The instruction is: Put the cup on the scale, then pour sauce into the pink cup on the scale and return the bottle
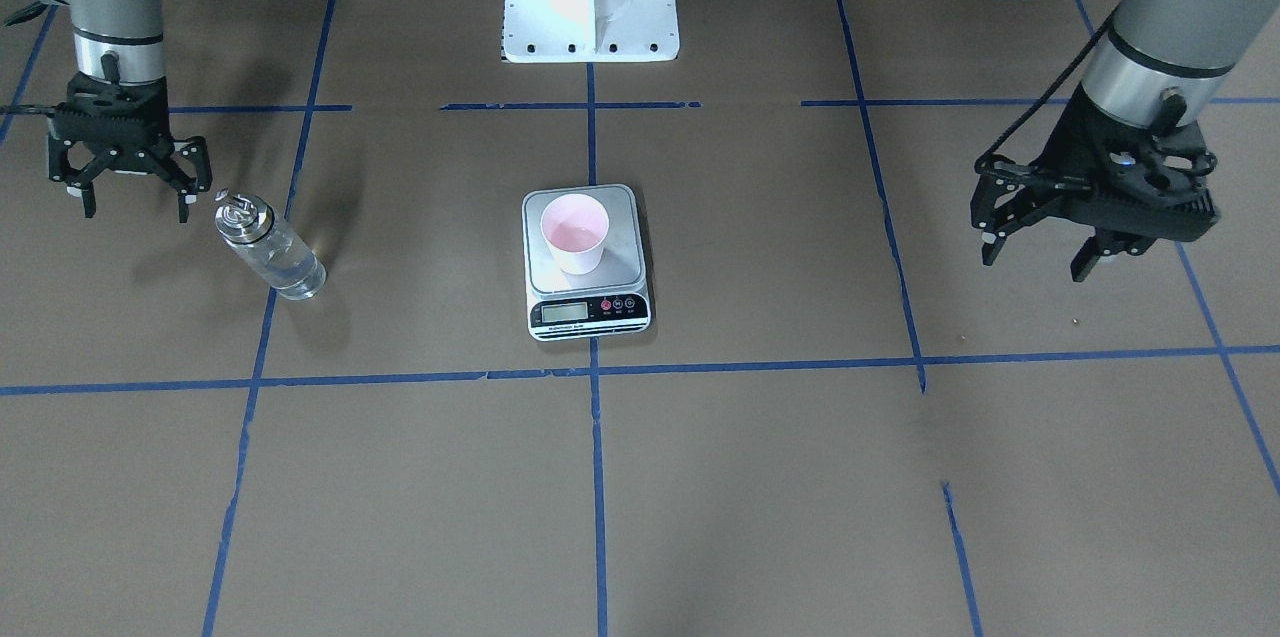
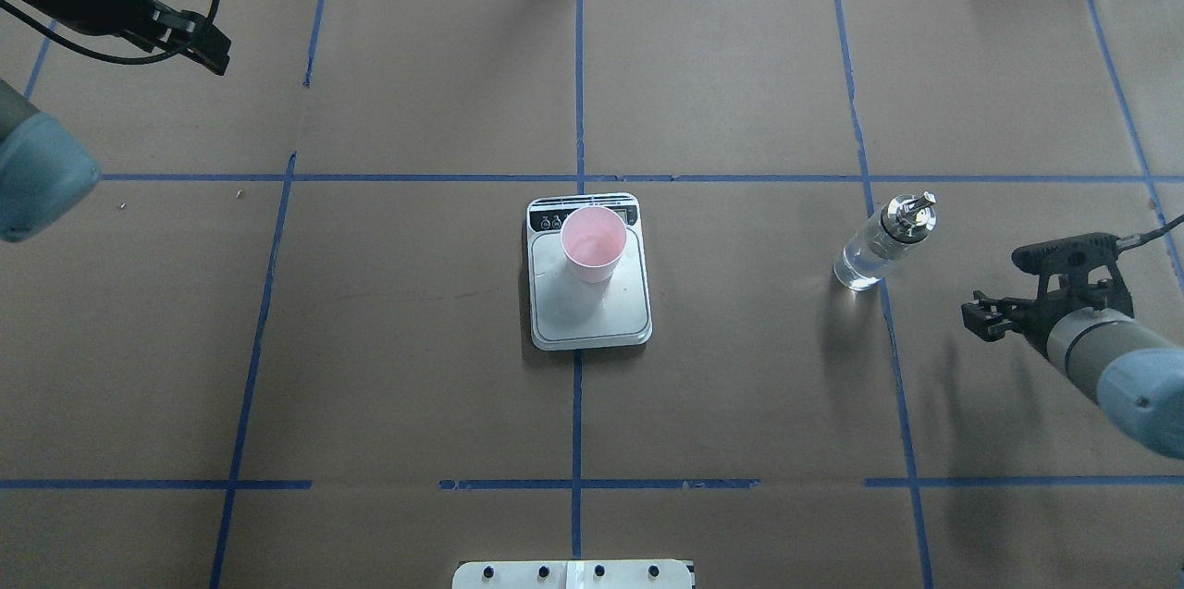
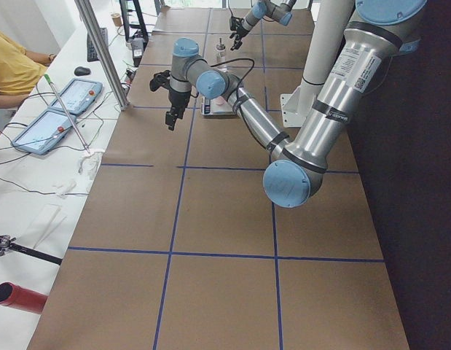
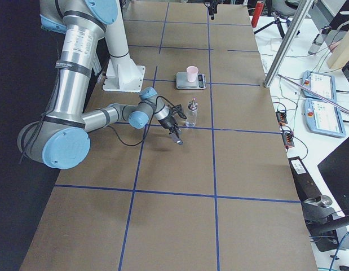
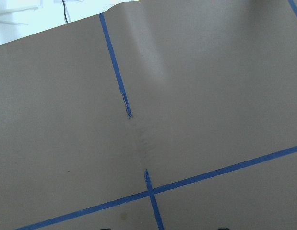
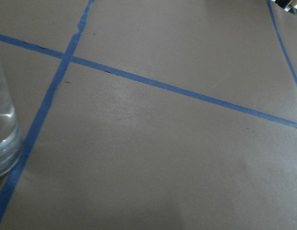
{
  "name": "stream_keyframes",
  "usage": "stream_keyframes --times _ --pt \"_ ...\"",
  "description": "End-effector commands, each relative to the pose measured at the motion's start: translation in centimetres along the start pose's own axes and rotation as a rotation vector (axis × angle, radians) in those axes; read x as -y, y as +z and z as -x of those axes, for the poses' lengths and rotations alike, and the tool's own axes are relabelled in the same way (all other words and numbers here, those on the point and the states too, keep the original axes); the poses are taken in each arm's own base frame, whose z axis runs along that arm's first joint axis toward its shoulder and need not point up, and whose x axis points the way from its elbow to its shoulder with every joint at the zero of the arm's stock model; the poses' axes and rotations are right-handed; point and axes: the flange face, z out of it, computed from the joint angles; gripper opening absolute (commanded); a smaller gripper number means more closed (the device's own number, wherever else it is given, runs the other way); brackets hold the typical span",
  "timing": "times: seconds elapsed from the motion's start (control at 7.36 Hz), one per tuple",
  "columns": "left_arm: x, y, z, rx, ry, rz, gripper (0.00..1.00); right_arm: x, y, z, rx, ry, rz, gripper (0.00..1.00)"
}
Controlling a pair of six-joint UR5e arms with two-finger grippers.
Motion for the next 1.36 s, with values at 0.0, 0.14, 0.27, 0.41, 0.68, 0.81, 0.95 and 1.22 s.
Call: stream_keyframes --times 0.0,0.14,0.27,0.41,0.68,0.81,0.95,1.22 --pt "1.5 1.6 8.6 0.01 0.037 0.033 0.84 4.9 2.4 -6.5 0.049 -0.054 0.106 1.0" --pt "1.8 4.1 14.6 -0.085 0.079 0.062 0.88 8.6 4.2 -10.1 0.112 -0.085 0.147 1.0" --pt "0.3 5.6 21.3 -0.149 0.096 0.063 0.88 11.2 5.9 -13.1 0.166 -0.054 0.188 1.0" --pt "-2.7 6.8 27.0 -0.161 0.083 0.079 1.0 14.4 7.3 -16.7 0.182 0.027 0.233 1.0" --pt "-10.7 10.1 31.5 -0.149 -0.021 0.18 1.0 17.6 9.4 -23.0 0.162 -0.053 0.327 1.0" --pt "-12.8 9.0 32.0 -0.143 -0.005 0.123 1.0 17.3 9.0 -26.6 0.192 -0.067 0.376 1.0" --pt "-13.6 9.0 32.2 -0.145 -0.007 0.125 1.0 16.8 8.7 -27.8 0.266 -0.123 0.387 1.0" --pt "-18.4 6.1 37.0 -0.111 -0.103 0.099 1.0 14.3 8.5 -29.6 0.315 -0.077 0.408 1.0"
